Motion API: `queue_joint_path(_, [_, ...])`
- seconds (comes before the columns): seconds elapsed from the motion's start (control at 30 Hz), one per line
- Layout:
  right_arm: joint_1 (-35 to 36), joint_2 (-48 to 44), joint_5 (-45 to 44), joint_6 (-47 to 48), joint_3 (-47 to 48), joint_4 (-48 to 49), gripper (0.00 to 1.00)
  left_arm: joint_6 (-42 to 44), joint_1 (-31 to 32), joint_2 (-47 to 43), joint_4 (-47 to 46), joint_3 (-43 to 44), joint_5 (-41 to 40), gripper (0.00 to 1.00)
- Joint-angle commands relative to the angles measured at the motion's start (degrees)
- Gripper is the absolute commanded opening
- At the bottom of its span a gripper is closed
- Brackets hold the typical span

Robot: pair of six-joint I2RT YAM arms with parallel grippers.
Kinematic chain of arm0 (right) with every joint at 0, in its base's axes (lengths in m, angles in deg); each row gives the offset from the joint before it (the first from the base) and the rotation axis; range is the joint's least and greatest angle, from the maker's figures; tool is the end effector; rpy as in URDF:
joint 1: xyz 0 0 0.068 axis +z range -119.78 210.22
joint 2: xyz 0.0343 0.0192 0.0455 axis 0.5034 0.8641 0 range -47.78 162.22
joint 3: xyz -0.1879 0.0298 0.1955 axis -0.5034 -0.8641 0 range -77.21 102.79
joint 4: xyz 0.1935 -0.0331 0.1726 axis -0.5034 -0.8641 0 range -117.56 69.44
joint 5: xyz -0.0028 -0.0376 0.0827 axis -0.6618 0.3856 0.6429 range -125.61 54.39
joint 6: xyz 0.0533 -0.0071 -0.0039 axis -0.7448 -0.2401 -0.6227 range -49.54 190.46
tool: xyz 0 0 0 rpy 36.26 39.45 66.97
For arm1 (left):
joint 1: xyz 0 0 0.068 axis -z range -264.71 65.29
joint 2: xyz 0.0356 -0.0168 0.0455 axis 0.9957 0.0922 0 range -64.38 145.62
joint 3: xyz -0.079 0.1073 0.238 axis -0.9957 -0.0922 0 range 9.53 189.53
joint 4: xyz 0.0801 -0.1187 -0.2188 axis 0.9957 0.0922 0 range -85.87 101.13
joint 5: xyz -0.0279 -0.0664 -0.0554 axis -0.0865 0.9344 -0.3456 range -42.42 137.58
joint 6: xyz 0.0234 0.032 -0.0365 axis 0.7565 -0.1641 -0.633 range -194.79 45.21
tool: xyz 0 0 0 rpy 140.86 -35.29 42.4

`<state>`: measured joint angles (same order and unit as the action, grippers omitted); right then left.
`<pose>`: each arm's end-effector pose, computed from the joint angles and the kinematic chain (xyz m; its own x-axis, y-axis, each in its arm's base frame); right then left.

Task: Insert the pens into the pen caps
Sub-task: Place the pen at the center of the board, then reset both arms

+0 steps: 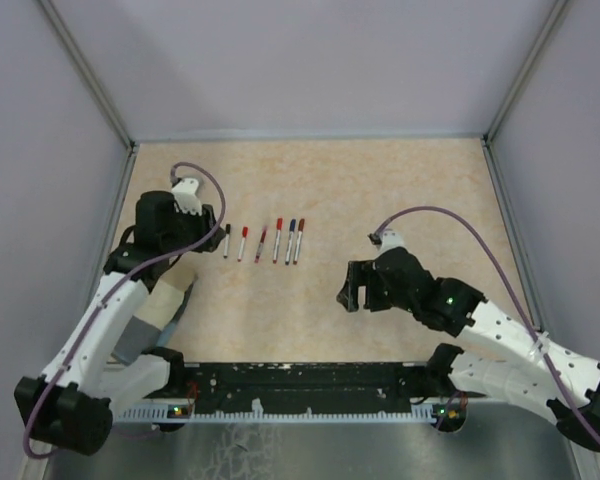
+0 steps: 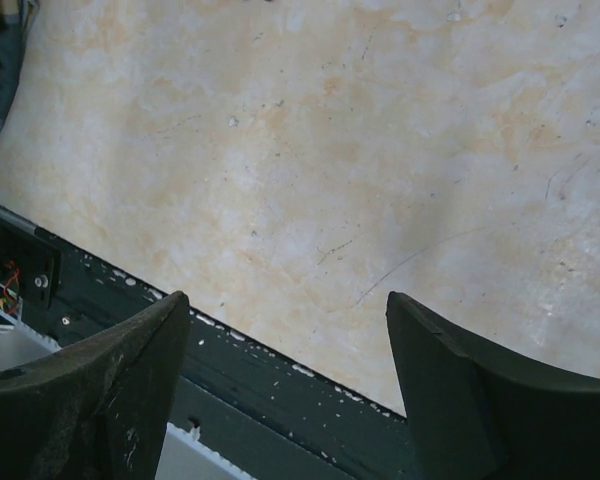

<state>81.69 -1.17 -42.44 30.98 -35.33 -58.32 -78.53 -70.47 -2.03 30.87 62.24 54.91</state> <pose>0.1082 0.1290 0.2711 -0.7839 0.0291 -0.6202 -0.2898 0.8663 0.4069 0.2287 -0.0627 0.3007 -0.5962 0.0844 -0.7984 0.3054 0.9436 -0.1282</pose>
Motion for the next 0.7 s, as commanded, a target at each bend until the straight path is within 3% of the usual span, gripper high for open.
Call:
queue_joint_path(0.0, [0.0, -4.9, -4.2, 3.1, 3.6, -1.0, 0.79, -0.9, -0.2, -12.1, -5.6, -3.8, 8.3, 0.50])
queue_joint_path(0.13, [0.0, -9.5, -7.6, 4.8, 4.8, -2.4, 0.79, -2.4, -0.2, -20.8, -2.1, -5.0, 8.3, 0.53])
queue_joint_path(0.43, [0.0, -18.1, -12.9, 10.5, 7.0, -2.9, 0.80, -9.7, -0.2, -36.1, 0.6, -9.4, 5.5, 0.72])
queue_joint_path(0.53, [0.0, -19.5, -14.7, 12.9, 7.8, -3.8, 0.80, -12.4, -0.2, -39.7, 0.1, -11.7, 4.1, 0.82])
queue_joint_path(0.6, [0.0, -20.6, -15.7, 14.2, 7.9, -4.0, 0.80, -13.1, -0.2, -41.8, -1.1, -13.4, 3.2, 0.96])
queue_joint_path(0.67, [0.0, -21.8, -16.7, 15.5, 7.4, -4.0, 0.80, -13.2, -0.2, -42.7, -1.5, -13.7, 2.1, 1.00])
